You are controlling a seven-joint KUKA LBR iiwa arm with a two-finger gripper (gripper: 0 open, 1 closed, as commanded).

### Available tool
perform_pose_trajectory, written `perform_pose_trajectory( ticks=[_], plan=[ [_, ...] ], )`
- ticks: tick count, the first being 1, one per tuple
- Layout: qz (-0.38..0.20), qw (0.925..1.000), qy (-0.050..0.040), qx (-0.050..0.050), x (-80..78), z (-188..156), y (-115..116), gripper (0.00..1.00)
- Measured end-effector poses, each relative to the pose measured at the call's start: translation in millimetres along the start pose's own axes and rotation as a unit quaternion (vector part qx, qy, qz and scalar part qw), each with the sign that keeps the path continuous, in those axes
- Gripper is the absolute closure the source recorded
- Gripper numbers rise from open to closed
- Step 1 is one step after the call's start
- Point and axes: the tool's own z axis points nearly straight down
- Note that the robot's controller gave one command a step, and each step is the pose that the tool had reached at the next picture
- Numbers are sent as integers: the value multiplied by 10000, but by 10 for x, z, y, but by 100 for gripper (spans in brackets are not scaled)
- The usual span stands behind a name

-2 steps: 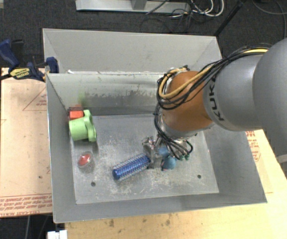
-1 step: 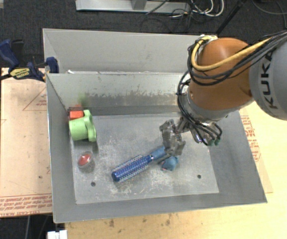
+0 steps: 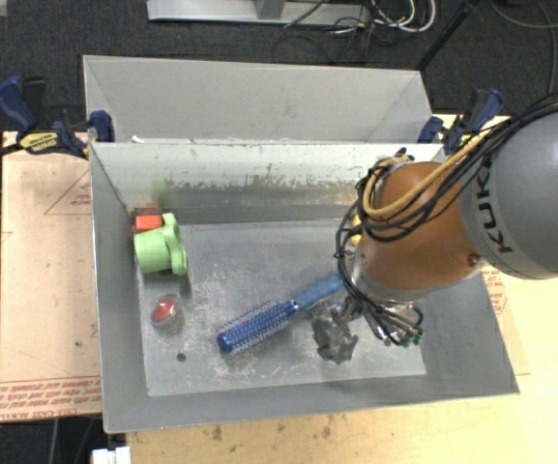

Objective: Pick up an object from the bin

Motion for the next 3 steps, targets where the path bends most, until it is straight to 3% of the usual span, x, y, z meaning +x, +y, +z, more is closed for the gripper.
perform_pose_trajectory(
  ticks=[1,2,3],
  plan=[
    [-952,9954,-49,25,-92,120,-520,100],
    [-962,9953,-51,16,-97,118,-501,0],
    [-1314,9913,-69,22,-865,603,-639,0]
  ],
)
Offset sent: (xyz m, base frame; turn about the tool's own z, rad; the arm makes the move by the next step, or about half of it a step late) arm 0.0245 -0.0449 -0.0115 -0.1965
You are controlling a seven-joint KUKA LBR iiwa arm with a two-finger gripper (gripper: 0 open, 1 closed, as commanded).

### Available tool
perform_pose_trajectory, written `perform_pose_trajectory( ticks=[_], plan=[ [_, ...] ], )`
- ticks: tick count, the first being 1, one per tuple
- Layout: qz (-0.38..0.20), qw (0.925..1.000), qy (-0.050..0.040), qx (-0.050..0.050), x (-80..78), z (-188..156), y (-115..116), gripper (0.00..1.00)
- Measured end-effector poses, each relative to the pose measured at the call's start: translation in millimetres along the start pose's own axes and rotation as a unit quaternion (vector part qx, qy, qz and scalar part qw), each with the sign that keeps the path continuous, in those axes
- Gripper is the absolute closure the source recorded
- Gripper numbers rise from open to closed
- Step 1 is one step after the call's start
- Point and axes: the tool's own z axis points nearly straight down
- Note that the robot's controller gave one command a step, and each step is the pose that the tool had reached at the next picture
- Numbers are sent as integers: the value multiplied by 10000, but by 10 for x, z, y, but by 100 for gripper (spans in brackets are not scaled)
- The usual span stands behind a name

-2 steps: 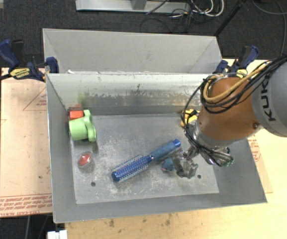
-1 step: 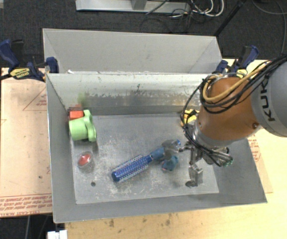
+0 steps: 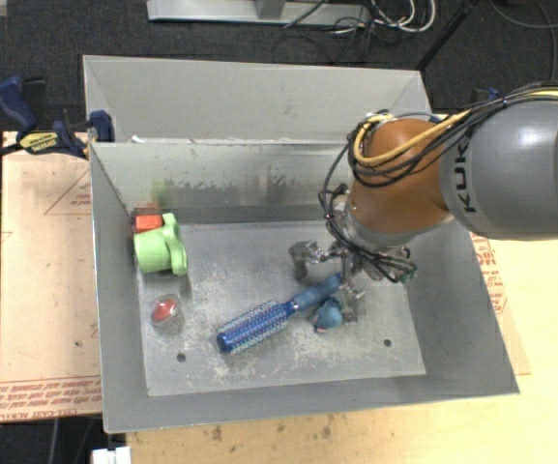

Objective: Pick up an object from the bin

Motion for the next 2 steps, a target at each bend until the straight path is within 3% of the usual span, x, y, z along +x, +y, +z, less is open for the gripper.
perform_pose_trajectory(
  ticks=[1,2],
  plan=[
    [8,10000,13,-9,20,-19,7,100],
    [197,9998,-16,19,54,-1537,171,100]
  ],
)
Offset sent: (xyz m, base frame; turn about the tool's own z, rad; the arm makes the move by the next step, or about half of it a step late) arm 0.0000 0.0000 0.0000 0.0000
